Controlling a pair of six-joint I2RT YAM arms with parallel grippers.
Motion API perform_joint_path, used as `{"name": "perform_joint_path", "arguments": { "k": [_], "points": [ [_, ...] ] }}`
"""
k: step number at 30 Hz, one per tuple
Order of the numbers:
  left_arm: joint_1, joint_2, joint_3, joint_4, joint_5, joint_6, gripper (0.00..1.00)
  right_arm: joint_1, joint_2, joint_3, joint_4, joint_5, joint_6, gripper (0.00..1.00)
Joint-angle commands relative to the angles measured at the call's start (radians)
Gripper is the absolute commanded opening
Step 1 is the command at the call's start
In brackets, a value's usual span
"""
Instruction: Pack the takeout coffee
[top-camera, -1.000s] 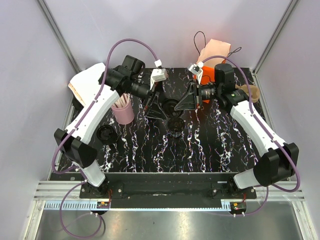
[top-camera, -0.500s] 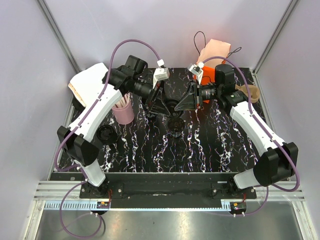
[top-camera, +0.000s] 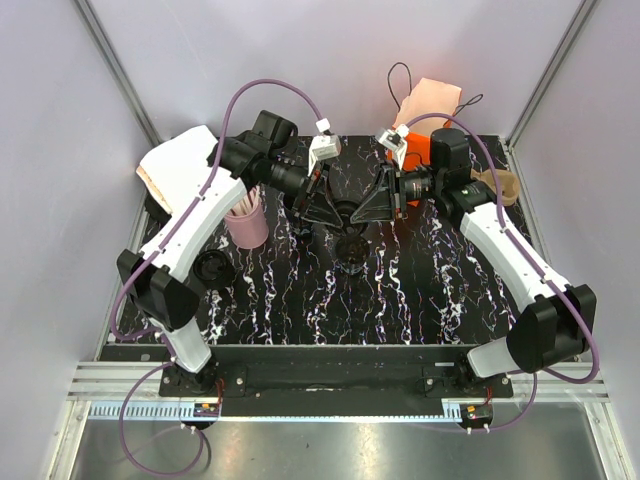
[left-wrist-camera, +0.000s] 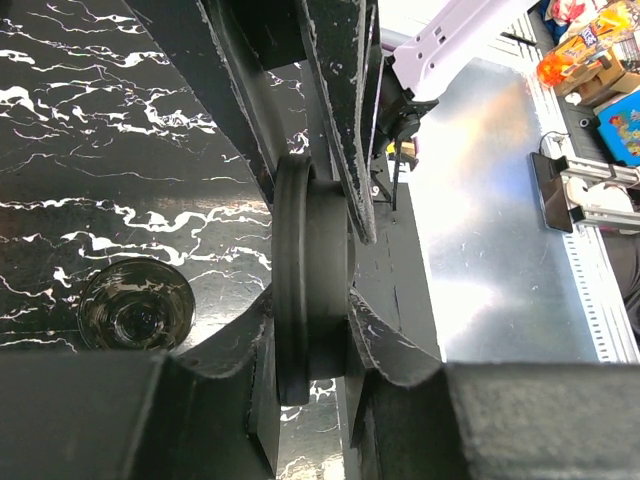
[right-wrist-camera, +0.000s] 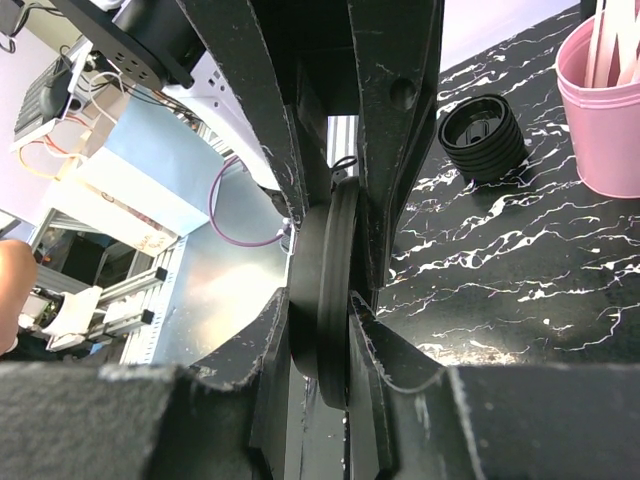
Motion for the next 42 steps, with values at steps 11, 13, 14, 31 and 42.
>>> {"name": "perform_joint_path", "arguments": {
  "k": [11,13,14,31,42],
  "points": [
    [-0.019,-0.022,-0.092,0.123,0.070,-0.111,0.21,-0.092,-0.040,0.231,-0.506,0.325,-0.568,0.68],
    [-0.019,-0.018,-0.118,0.144,0.072,-0.144,0.21,-0.090,-0.047,0.281,-0.598,0.405,-0.664,0.71],
    [-0.018,-0.013,-0.125,0.167,0.072,-0.155,0.20,-0.092,-0.055,0.295,-0.627,0.423,-0.695,0.72],
    [-0.015,0.082,-0.257,0.545,0.190,-0.592,0.20,0.158,-0.069,0.487,-1.126,0.747,-1.274,0.70],
    [-0.015,0.098,-0.357,0.809,0.260,-0.835,0.21,0.362,-0.046,0.439,-1.109,0.933,-1.235,0.60]
  ]
}}
